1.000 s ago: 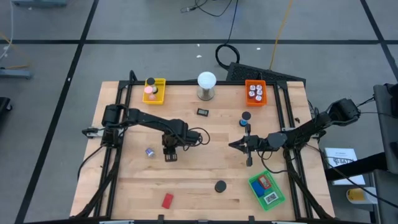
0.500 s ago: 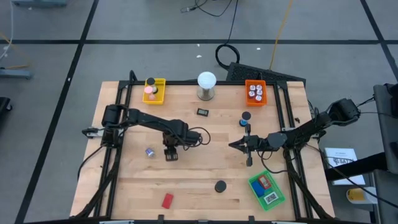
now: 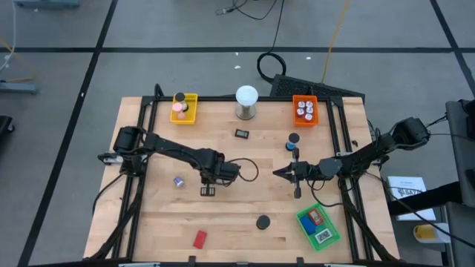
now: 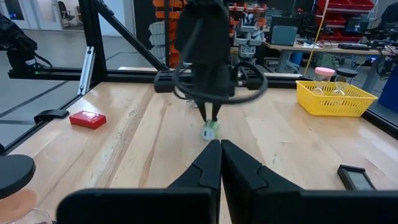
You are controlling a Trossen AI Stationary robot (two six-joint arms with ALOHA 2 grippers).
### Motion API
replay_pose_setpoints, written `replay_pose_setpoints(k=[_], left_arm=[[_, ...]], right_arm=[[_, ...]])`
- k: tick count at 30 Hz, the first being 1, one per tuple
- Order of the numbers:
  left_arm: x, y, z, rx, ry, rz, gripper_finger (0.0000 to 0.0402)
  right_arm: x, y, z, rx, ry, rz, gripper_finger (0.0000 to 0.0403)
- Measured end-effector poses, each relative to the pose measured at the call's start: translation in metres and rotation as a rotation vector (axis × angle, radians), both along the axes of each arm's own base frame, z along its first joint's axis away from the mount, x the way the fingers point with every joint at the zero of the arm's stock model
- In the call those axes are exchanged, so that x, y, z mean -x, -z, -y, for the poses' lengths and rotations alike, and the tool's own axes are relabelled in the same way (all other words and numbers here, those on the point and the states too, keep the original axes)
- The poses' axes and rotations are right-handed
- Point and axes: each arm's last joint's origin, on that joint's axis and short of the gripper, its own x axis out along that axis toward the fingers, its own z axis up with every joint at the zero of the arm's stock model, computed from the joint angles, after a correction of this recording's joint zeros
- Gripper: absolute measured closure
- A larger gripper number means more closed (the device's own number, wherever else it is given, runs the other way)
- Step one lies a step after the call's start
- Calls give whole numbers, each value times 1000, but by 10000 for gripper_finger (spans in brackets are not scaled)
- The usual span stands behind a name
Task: Pick & Place Office items
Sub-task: Put the green charger adaptor into the orange bin
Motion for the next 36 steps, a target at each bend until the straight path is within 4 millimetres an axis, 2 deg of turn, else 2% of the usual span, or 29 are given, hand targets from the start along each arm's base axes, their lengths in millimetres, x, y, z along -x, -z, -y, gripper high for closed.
replay_pose_setpoints(k=[3, 6, 9, 11, 15, 18, 21, 25, 28, 32, 36], left_arm=[[6, -9, 7, -84, 32, 19, 363], [12, -32, 14, -108, 39, 105, 375], [20, -49, 17, -94, -17, 192, 379], [26, -52, 19, -86, -61, 220, 378], [42, -38, 29, -61, -108, 294, 344], [54, -14, 42, -43, -82, 348, 297], [62, 2, 53, -75, -16, 403, 243], [67, 6, 57, -163, 57, 417, 172], [70, 7, 55, -211, 125, 382, 137], [66, 12, 48, -177, 132, 345, 133], [59, 16, 42, -170, 166, 355, 166]], right_arm=[[0, 0, 0, 0, 0, 0, 399], [0, 0, 0, -1, 0, 5, 399], [0, 0, 0, -1, 0, 4, 399], [0, 0, 0, -2, -1, 5, 399], [0, 0, 0, -4, 0, -3, 399], [0, 0, 0, -2, 0, -4, 399], [0, 0, 0, 0, 0, -3, 399], [0, 0, 0, 0, 0, -2, 399], [0, -1, 0, -3, 0, 6, 399], [0, -1, 0, -2, 0, 5, 399], [0, 0, 0, 0, 0, -2, 399]])
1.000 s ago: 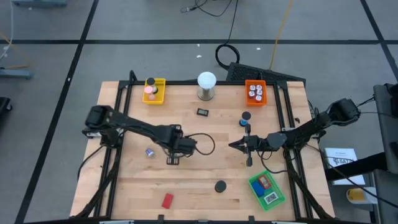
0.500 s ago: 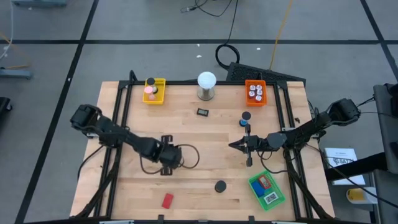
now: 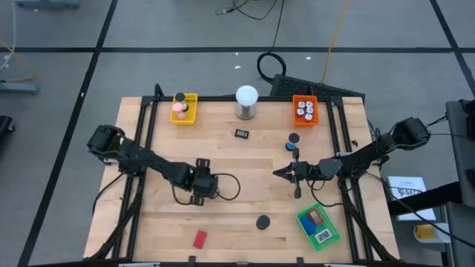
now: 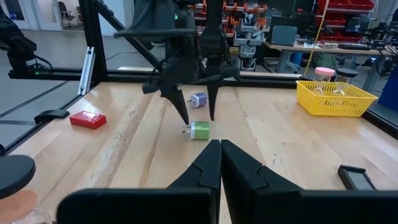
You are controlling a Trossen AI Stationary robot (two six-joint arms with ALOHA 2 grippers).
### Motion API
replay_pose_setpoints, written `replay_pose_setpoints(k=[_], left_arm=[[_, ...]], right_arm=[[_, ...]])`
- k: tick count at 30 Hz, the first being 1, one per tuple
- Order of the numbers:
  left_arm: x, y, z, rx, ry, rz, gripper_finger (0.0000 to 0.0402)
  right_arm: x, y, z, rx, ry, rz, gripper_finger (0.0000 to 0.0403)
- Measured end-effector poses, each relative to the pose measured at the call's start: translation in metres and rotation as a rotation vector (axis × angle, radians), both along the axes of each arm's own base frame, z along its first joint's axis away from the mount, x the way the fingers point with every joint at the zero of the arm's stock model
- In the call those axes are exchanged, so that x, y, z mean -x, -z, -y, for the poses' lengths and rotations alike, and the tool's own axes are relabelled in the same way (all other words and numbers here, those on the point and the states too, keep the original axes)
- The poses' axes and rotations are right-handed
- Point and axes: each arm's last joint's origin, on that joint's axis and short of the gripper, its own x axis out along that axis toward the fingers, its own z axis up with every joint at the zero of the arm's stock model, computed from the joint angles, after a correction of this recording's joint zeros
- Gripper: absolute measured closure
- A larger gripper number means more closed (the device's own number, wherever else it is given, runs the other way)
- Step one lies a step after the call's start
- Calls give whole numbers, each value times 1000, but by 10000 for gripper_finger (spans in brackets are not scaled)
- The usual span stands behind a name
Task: Pick & Place Office items
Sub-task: Put the green charger adaptor into the orange bin
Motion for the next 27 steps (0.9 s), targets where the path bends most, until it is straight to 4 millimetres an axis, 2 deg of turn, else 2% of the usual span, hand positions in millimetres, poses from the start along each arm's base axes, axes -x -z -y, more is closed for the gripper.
replay_pose_setpoints(k=[4, 7, 13, 18, 23, 27], left_arm=[[-8, -2, 4, 93, 67, 58, 204], [-7, -4, 11, 149, 92, 68, 227], [-2, -6, 32, 202, 78, 99, 246], [-3, -9, 39, 243, -77, 154, 220], [1, -10, 44, 15, 59, 194, 177], [-4, -10, 33, -28, 144, 168, 150]], right_arm=[[0, 0, 0, -4, 0, -3, 399], [0, 0, 0, -2, 0, -2, 399], [0, 0, 0, 0, 0, -2, 399], [0, 0, 0, 0, 0, 0, 399], [0, 0, 0, -1, 0, 1, 399], [0, 0, 0, -1, 0, 0, 399]])
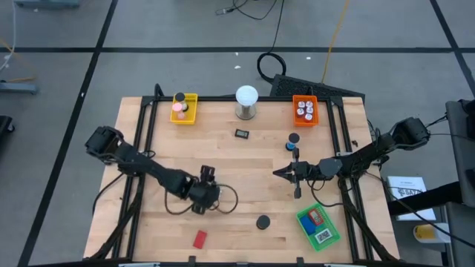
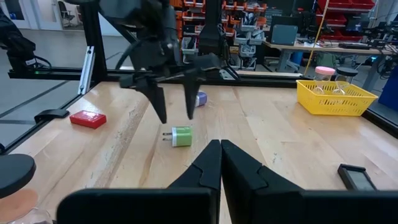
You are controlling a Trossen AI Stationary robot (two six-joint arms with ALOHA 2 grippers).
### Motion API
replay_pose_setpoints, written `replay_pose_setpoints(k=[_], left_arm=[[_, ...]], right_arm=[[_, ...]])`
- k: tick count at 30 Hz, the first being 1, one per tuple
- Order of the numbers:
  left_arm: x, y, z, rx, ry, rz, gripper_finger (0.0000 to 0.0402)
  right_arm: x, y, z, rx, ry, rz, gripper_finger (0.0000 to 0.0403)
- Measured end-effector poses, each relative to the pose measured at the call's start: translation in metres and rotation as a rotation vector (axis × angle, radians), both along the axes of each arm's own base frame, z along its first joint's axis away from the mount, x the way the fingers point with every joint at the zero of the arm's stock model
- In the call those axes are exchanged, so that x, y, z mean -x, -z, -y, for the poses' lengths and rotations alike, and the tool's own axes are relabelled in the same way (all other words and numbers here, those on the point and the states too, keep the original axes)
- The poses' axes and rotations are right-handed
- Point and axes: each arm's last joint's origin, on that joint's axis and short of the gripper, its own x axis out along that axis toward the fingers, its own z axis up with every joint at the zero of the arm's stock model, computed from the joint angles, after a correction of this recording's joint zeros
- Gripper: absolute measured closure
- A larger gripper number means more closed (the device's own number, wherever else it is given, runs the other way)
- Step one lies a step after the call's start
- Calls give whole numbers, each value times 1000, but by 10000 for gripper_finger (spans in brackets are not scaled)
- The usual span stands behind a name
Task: Pick & Place Office items
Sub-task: Put the green charger adaptor into the orange bin
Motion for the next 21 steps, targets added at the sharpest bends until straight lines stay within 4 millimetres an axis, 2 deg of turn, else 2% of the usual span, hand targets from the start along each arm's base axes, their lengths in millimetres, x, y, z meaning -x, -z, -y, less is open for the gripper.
replay_pose_setpoints(k=[6, 10, 16, 21], left_arm=[[-13, -1, -25, 25, 102, -19, 134], [-17, -1, -30, 85, 202, -24, 139], [-19, -1, -34, 65, 232, -28, 160], [-21, 9, -35, 58, 231, -61, 169]], right_arm=[[0, 0, 0, 5, 0, -1, 399], [0, 0, 0, 18, -1, -1, 399], [0, 0, 0, 20, -1, -1, 399], [0, 0, 0, 20, -2, -1, 399]])
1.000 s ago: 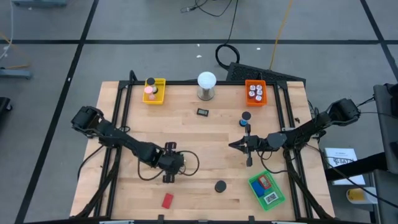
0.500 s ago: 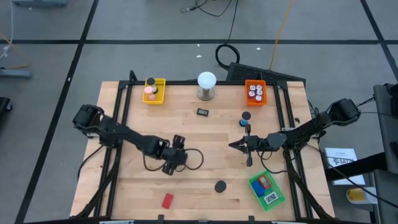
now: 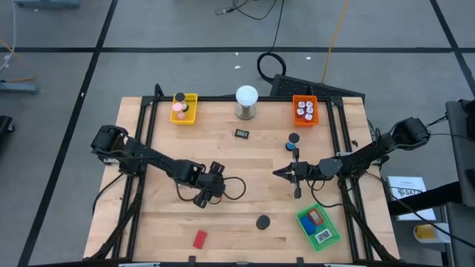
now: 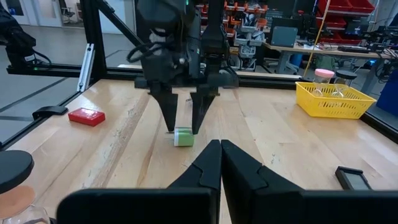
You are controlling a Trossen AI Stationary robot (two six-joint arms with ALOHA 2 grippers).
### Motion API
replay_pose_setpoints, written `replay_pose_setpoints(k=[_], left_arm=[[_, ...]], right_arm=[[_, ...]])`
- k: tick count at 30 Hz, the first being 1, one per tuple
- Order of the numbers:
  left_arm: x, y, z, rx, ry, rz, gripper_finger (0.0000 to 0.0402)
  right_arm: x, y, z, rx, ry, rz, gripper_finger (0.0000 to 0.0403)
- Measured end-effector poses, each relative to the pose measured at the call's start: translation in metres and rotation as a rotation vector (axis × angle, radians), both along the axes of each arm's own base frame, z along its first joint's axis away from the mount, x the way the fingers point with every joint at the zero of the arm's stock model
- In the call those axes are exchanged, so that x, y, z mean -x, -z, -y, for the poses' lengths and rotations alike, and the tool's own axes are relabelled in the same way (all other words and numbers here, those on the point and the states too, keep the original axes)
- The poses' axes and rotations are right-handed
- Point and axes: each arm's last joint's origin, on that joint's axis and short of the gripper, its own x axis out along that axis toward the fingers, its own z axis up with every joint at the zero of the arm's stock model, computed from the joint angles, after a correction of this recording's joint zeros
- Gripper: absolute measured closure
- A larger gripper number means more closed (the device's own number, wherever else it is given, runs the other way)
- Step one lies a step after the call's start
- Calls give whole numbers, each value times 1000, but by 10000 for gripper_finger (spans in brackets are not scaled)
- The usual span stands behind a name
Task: Pick & Place Office items
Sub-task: Put the green charger adaptor into the orange bin
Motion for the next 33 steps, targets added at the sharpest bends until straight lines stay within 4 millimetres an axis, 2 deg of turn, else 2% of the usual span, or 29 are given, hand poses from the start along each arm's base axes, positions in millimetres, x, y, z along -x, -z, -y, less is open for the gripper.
replay_pose_setpoints(k=[4, 8, 16, 22, 28, 33], left_arm=[[-3, 11, 1, -23, 31, -25, 169], [-4, 13, 1, -23, 31, -29, 169], [1, 14, 9, 25, -54, -54, 170], [1, 9, 13, 103, -186, -52, 170], [-25, -15, 11, 344, -428, 109, 170], [-38, -19, 14, 608, -385, 388, 190]], right_arm=[[0, 0, 0, 0, -1, 0, 399], [0, 0, 0, 0, -2, 0, 399], [0, 0, 0, 0, -2, 0, 399], [0, 0, 0, 0, -2, 0, 399], [0, 0, 0, -2, -2, 4, 399], [0, 0, 0, 0, -2, -1, 399]])
